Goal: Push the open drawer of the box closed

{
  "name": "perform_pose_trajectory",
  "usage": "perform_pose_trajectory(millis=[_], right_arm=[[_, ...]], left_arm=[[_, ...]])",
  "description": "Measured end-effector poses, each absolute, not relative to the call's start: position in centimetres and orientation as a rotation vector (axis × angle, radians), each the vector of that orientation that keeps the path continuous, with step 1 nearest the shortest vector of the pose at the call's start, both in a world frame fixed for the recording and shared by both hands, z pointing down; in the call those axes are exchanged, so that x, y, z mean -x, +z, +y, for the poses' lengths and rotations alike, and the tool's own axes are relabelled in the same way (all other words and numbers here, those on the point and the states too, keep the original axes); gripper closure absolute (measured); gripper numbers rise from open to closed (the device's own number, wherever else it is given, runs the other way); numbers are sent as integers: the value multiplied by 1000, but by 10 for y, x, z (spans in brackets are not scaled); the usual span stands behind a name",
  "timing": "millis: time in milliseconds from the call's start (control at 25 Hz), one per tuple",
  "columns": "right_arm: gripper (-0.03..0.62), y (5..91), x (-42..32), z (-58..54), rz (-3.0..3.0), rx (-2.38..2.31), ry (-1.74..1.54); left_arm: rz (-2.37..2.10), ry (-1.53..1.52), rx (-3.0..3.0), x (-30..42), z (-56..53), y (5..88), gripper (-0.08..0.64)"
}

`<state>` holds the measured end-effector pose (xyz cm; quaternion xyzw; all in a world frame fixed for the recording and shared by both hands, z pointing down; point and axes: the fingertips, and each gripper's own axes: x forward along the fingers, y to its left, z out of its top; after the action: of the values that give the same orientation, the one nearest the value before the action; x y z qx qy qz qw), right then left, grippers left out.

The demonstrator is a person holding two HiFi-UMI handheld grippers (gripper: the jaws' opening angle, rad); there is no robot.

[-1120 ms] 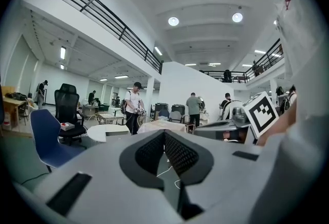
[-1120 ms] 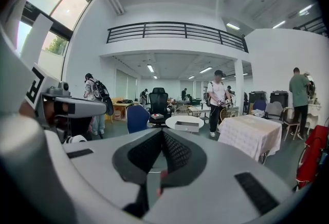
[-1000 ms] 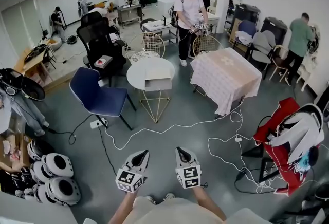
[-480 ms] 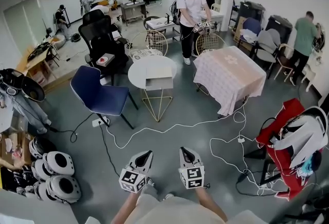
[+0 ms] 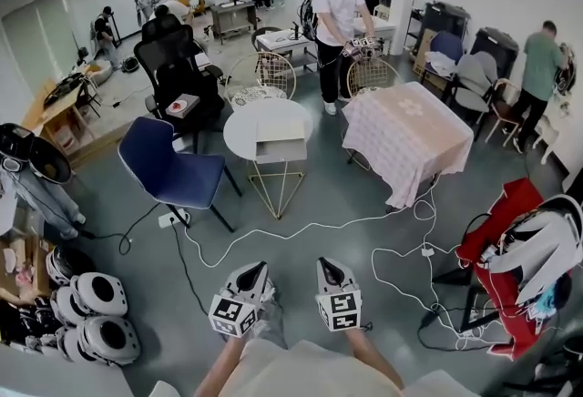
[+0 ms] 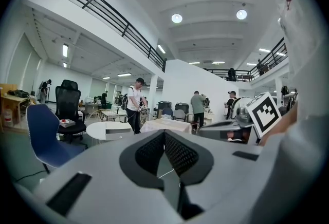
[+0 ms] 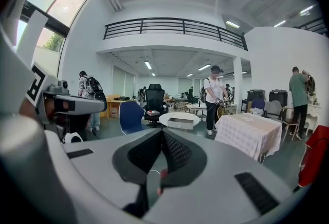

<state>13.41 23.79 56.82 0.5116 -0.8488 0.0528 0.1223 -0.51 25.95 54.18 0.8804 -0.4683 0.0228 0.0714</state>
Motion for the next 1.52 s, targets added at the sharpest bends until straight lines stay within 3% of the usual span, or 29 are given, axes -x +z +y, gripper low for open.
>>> perform_pose_trajectory(millis=[1520], right_arm=[[575, 557, 2, -107, -2369, -1513, 208]], left_arm=[[-1212, 76, -2679, 122, -105, 532, 546]])
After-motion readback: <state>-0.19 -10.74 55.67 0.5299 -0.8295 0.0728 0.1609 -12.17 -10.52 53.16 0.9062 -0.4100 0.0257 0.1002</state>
